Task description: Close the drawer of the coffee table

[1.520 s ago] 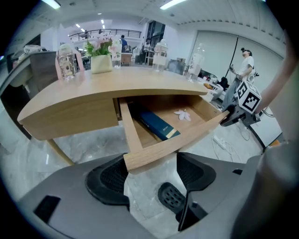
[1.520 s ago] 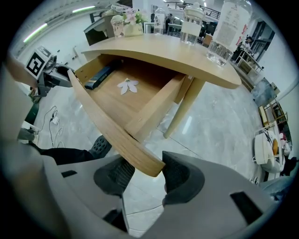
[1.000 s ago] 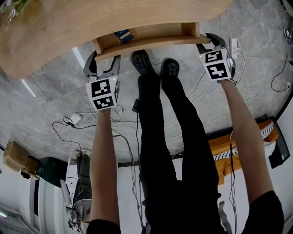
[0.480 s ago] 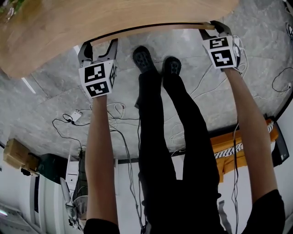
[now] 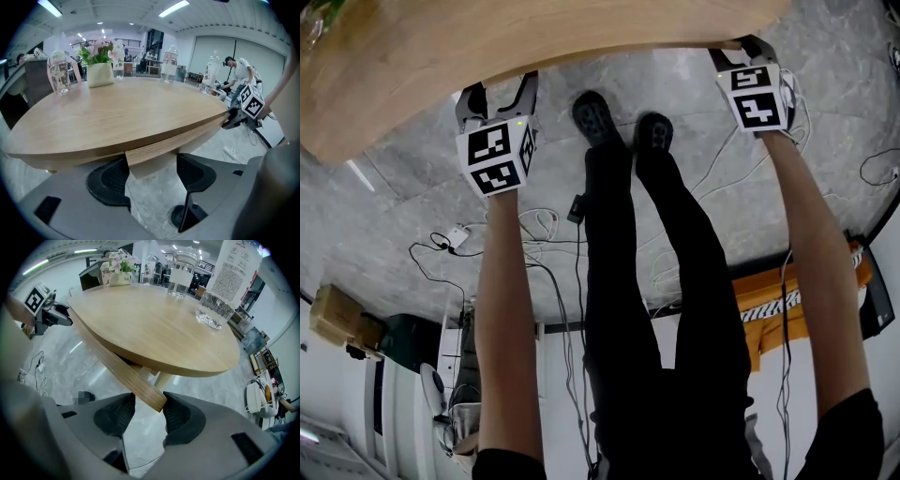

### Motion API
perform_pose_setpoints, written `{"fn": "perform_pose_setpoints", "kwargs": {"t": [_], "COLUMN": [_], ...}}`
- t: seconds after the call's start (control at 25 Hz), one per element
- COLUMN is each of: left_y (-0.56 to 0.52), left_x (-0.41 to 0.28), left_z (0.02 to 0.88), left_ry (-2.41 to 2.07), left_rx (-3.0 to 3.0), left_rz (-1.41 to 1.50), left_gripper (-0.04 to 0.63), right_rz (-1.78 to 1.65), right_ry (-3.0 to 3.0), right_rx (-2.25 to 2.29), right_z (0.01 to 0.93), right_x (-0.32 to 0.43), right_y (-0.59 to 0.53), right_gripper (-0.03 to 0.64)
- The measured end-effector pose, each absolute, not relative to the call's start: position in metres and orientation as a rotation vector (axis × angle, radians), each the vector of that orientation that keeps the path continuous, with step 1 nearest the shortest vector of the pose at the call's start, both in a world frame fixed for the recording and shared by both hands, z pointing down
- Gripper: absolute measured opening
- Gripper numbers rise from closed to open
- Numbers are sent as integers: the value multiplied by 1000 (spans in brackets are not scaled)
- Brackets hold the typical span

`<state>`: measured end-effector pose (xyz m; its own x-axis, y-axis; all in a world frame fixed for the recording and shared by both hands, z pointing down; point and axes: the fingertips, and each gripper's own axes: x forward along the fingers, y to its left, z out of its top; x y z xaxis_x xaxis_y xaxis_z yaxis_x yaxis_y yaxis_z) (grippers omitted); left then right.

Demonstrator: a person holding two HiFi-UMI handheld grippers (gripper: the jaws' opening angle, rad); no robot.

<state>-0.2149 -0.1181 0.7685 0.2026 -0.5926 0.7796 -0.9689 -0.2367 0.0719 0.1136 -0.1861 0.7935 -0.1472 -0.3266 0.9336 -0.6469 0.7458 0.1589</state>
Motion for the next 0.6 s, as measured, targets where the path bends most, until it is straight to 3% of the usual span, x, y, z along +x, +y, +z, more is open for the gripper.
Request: {"fn": "perform_pose_setpoints", "kwargs": {"t": [0.6], "left_y": [-123], "left_x": [-218], "left_z": [772], "left_ry": [-1533], "left_rx": [1888], "left_rz": [861], "left_gripper": [333], "right_rz": [377], "right_ry": [-1718], "right_rx": [890], "right_z": [789], "right_x": [116], "right_y": [-192], "right_gripper": [183]}}
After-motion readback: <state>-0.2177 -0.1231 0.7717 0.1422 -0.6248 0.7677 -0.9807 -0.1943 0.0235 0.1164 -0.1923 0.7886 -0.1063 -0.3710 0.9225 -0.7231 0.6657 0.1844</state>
